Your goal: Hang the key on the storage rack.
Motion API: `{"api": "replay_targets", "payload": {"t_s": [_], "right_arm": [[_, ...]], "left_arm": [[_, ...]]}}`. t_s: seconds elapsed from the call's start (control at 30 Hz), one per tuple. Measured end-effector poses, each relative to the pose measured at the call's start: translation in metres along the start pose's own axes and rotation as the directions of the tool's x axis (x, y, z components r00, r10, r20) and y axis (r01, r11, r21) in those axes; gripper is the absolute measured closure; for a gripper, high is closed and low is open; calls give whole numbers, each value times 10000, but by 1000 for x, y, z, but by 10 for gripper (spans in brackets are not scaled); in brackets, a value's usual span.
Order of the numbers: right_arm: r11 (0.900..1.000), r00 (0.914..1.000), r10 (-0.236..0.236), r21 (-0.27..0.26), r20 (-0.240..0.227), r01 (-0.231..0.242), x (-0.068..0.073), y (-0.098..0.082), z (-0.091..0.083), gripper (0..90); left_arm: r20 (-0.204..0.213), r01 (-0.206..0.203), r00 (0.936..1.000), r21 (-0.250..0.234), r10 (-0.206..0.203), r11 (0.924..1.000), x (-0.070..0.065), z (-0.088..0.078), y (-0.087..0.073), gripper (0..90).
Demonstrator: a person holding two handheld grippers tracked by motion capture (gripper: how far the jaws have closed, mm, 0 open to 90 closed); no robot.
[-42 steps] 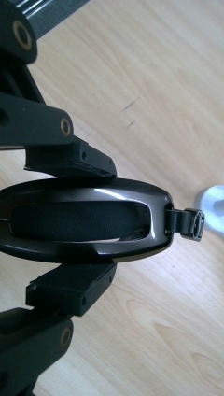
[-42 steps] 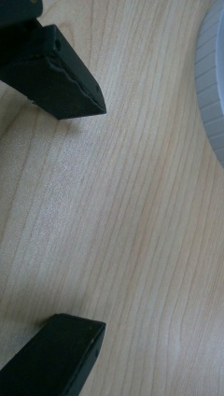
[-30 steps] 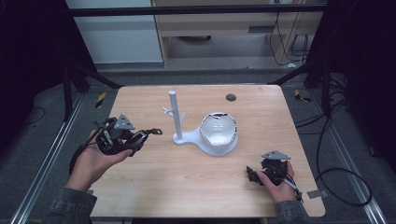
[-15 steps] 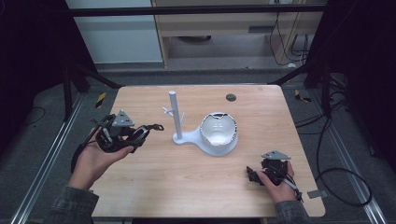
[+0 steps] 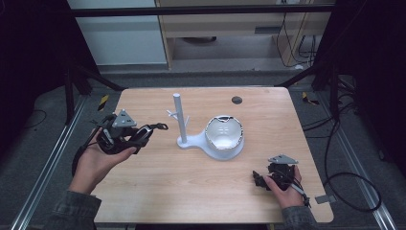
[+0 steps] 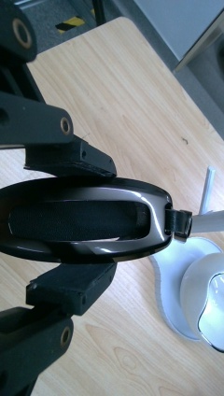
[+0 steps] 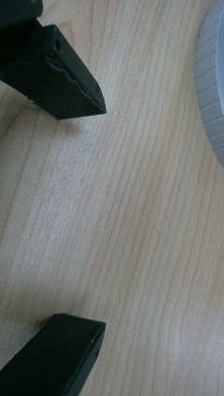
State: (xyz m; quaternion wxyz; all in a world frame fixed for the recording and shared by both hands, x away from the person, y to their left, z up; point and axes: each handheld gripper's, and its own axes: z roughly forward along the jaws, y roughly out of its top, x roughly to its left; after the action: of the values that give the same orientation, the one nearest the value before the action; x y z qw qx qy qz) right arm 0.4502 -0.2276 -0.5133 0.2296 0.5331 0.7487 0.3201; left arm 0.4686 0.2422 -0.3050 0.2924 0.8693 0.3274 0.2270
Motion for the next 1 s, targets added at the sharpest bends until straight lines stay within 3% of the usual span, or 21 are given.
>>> {"api": "replay_targets", "payload": {"t_s": [0.4, 1.0], "right_arm": [[10000, 10000, 1, -2, -1, -1, 0, 0, 0, 5], [10000, 10000, 1, 0, -2, -1, 0, 0, 0, 5]], "left_arm": [[-64, 50, 10000, -200, -51, 9998, 2, -5, 0, 486], [-176, -76, 9998, -697, 64, 9975, -2, -27, 10, 487]]}}
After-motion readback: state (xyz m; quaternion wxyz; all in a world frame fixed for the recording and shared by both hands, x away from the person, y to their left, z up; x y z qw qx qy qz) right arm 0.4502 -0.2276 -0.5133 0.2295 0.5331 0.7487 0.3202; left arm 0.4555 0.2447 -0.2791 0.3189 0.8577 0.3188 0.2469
